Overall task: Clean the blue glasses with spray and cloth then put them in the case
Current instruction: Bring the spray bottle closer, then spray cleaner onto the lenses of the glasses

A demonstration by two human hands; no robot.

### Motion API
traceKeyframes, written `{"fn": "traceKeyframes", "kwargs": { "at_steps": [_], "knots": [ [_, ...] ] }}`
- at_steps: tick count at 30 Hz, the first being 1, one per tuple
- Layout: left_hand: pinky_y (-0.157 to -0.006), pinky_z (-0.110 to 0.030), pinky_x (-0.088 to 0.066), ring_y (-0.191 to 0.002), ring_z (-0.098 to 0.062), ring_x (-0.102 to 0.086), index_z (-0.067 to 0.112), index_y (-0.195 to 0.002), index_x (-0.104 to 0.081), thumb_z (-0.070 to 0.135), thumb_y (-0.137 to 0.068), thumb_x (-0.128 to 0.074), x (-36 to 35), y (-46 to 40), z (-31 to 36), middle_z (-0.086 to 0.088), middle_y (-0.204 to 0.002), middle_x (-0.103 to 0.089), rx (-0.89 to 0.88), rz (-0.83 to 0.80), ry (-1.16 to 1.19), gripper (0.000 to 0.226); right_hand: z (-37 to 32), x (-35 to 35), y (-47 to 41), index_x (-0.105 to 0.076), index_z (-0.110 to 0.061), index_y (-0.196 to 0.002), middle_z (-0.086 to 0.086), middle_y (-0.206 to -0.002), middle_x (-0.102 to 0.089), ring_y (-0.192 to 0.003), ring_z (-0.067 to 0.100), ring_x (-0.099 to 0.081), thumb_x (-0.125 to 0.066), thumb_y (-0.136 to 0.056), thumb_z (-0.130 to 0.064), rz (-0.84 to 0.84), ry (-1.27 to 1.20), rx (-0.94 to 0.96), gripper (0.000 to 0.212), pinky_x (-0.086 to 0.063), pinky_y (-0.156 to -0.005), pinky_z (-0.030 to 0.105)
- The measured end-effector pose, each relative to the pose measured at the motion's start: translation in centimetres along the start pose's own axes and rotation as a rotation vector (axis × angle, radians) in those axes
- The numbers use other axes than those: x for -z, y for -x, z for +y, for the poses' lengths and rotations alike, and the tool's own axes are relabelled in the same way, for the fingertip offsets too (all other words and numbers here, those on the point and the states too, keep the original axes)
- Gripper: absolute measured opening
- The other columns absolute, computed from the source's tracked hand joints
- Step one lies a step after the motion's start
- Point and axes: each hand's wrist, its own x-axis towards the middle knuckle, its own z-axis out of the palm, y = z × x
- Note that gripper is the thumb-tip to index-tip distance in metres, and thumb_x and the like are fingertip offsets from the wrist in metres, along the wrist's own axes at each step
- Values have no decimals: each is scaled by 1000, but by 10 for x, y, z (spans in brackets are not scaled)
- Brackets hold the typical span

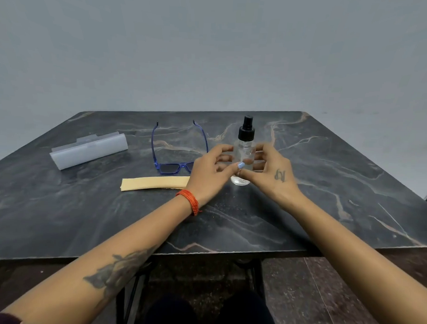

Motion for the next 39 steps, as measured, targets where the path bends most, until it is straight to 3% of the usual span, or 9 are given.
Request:
{"fn": "traceKeyframes", "kwargs": {
  "at_steps": [7,14,17,22,26,29,35,39],
  "knots": [
    [-84,-22,-54,-94,-10,-65,19,-113,-55,15,-81,-68,6,4,-12,-1,-105,-64,19,-14,69,34,7,-14,1,-51,-22,-104,-6,-95,-65,-88,8,-63,-79,-70,-28,3,11,16,44,-50,-75,17],
    [-84,-20,-53,-93,-8,-63,15,-121,-53,17,-82,-67,7,5,-12,4,-104,-59,16,-9,37,41,8,-17,2,-52,-19,-112,-6,-100,-64,-89,7,-62,-77,-72,-29,4,11,27,48,-45,-71,7],
    [-81,-15,-52,-92,-6,-63,16,-122,-52,18,-82,-67,8,7,-11,6,-105,-57,13,-13,13,43,7,-17,4,-49,-21,-112,-7,-101,-63,-89,6,-61,-78,-71,-28,-15,19,23,49,-46,-74,9],
    [-82,-12,-50,-92,-1,-63,18,-121,-54,17,-80,-69,13,11,-8,5,-109,-61,-20,10,11,44,1,-17,11,-44,-18,-128,-4,-114,-57,-104,9,-57,-78,-71,-22,59,-12,27,67,-48,-92,25],
    [-79,-9,-49,-96,-3,-64,14,-116,-58,13,-80,-69,31,19,-5,0,-110,-65,-97,99,22,38,-16,-18,24,-50,-11,-123,-4,-117,-56,-111,11,-56,-73,-74,-5,376,-76,198,55,-47,-98,29],
    [-80,-12,-50,-95,-4,-64,16,-111,-60,11,-80,-69,53,25,-3,2,-105,-66,-195,207,-10,33,-34,-26,33,-52,-5,-120,-2,-116,-56,-110,11,-57,-68,-75,-3,489,-100,354,48,-46,-97,24],
    [-80,-16,-51,-93,-7,-64,20,-106,-59,17,-81,-69,96,27,-4,5,-101,-65,-347,473,-103,26,-69,-62,28,-50,-2,-122,-1,-117,-51,-111,9,-53,-68,-75,-2,425,-107,494,50,-43,-99,24],
    [-79,-13,-50,-96,-10,-61,20,-109,-55,19,-81,-69,114,17,-13,1,-109,-58,-369,580,-172,31,-80,-85,11,-43,-6,-130,1,-128,-47,-112,-5,-39,-65,-76,-3,338,-120,431,59,-32,-101,9]
  ]
}}
